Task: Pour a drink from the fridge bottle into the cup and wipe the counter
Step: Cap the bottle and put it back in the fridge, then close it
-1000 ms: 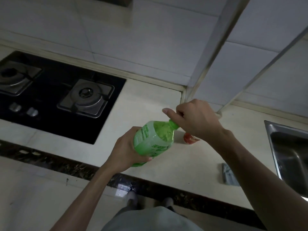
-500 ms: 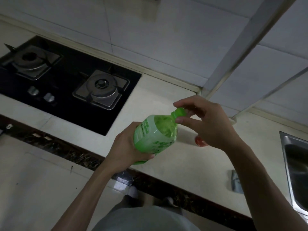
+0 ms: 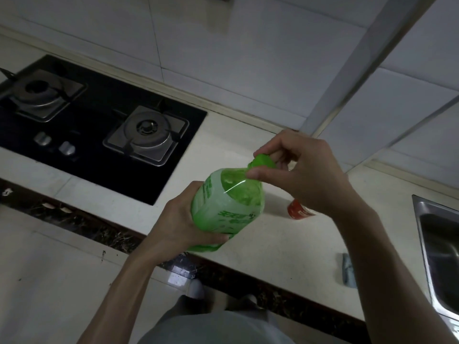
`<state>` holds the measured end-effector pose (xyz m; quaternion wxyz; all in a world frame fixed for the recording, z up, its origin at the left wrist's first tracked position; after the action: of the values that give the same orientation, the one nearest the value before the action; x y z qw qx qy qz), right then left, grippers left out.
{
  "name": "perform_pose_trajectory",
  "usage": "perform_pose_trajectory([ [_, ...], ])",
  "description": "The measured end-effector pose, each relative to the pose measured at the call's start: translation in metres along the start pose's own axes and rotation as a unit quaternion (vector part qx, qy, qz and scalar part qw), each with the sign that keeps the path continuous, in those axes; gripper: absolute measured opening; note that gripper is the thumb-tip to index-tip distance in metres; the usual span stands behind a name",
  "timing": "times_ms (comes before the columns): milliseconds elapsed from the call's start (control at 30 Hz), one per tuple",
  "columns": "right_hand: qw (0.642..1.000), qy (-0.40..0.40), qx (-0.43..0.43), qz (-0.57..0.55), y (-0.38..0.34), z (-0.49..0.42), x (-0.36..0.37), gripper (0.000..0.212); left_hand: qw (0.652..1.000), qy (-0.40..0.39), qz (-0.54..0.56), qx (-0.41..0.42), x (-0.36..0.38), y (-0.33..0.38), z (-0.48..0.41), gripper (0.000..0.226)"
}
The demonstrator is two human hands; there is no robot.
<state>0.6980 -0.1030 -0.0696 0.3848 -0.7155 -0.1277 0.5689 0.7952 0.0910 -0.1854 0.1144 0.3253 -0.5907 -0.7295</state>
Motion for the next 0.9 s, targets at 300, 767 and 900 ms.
perform_pose_trajectory([
  [300,0.996,-0.047,-0.07,0.005,0.009,0.007,-0.003,0.049,1.0,0.022,0.007,-0.017,0.001,-0.006,-0.001,0.079],
  [767,0.995,-0.075,-0.055,0.03,0.009,0.006,-0.001,0.039,1.0,0.025,-0.013,0.003,0.002,-0.002,0.002,0.08],
  [900,0.995,0.008,-0.018,0.101,0.006,0.002,0.006,0.048,0.999,0.032,-0.015,0.003,0.003,-0.005,0.003,0.08],
])
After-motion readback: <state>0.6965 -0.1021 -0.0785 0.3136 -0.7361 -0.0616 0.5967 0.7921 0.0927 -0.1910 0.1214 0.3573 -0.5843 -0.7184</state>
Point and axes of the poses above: each hand's wrist, its own z-axis away from the middle knuckle, its own x-axis out of the palm, y = z × x, the point moved 2 cm from there along -z, towards the middle knuckle, and after that the axes turned 4 degrees about x, right-handed, at the moved point
